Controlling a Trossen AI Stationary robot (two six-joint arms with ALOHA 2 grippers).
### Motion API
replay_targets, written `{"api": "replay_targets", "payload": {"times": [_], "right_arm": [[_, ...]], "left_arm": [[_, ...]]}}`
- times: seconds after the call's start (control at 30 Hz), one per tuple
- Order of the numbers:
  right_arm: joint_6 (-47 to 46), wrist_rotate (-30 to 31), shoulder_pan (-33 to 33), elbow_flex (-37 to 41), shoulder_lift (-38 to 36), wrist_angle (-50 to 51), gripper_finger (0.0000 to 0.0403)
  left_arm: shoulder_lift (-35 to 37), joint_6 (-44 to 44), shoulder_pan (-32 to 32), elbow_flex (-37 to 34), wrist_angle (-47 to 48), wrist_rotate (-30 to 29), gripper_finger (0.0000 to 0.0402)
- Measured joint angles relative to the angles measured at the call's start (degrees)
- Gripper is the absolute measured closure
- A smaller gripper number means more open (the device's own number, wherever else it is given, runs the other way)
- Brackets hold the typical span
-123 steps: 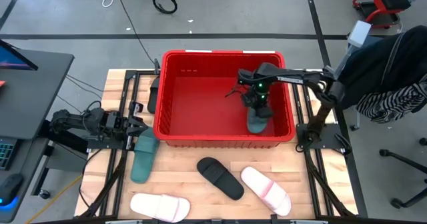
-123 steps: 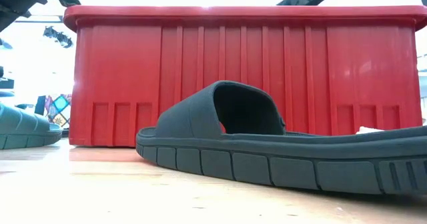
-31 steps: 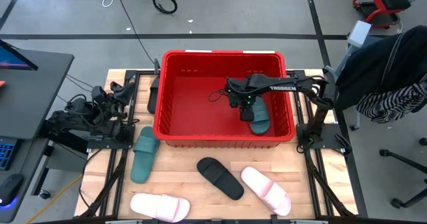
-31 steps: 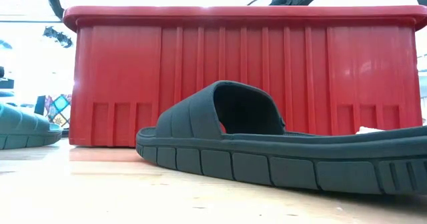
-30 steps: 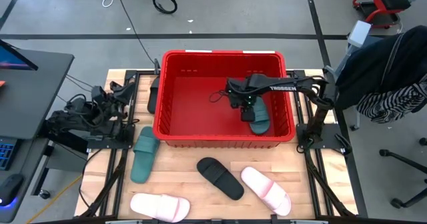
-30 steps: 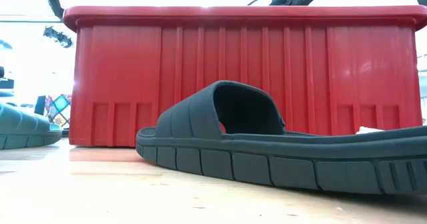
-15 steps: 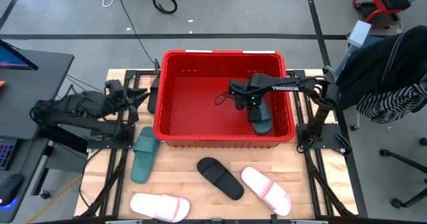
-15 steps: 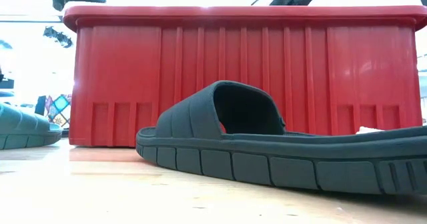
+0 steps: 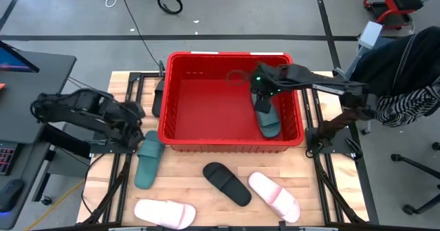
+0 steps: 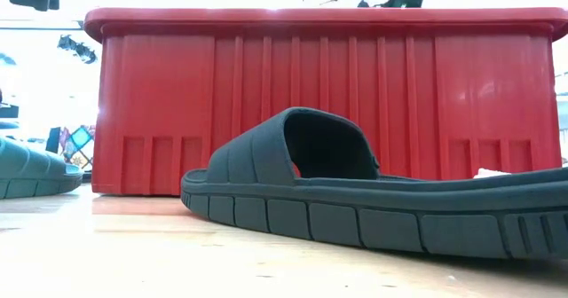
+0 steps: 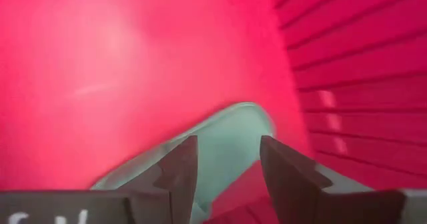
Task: Pick and place slides into bin
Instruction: Put the green slides into the red bin
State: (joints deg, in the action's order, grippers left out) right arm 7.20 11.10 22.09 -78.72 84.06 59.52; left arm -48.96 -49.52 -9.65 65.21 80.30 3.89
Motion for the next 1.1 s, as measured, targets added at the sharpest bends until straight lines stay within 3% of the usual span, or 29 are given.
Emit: {"api": "replay_targets", "payload": {"times": [0.23,0.4,0.53,0.67,0.83,0.97,1.1], "right_arm": [[-1.0,4.8,1.8,0.0,-6.5,0.2,0.0234],[0.8,5.2,5.1,0.0,-9.2,0.2,0.0234],[4.1,5.2,7.7,0.0,-10.0,0.1,0.0234],[7.7,5.5,10.0,0.0,-10.0,-0.4,0.0234],[12.0,6.8,10.9,0.0,-11.0,-0.8,0.0234],[13.4,10.8,10.8,0.0,-13.1,-1.6,0.0234],[14.0,11.1,10.8,0.0,-15.8,-2.6,0.0234]], "left_arm": [[-6.8,-2.4,-7.3,-3.4,-0.3,1.6,0.0249],[-12.1,-9.5,-18.6,-2.7,0.0,2.7,0.0239],[-16.6,-15.9,-29.8,-2.5,-0.9,0.0,0.0249],[-21.5,-16.1,-37.4,-2.5,-3.6,-5.4,0.025],[-27.6,-14.2,-41.7,-2.5,-3.8,-10.7,0.0229],[-31.8,-10.9,-42.4,-2.5,-3.8,-14.1,0.0204],[-35.1,-8.5,-42.4,-3.2,-3.3,-17.8,0.0179]]}}
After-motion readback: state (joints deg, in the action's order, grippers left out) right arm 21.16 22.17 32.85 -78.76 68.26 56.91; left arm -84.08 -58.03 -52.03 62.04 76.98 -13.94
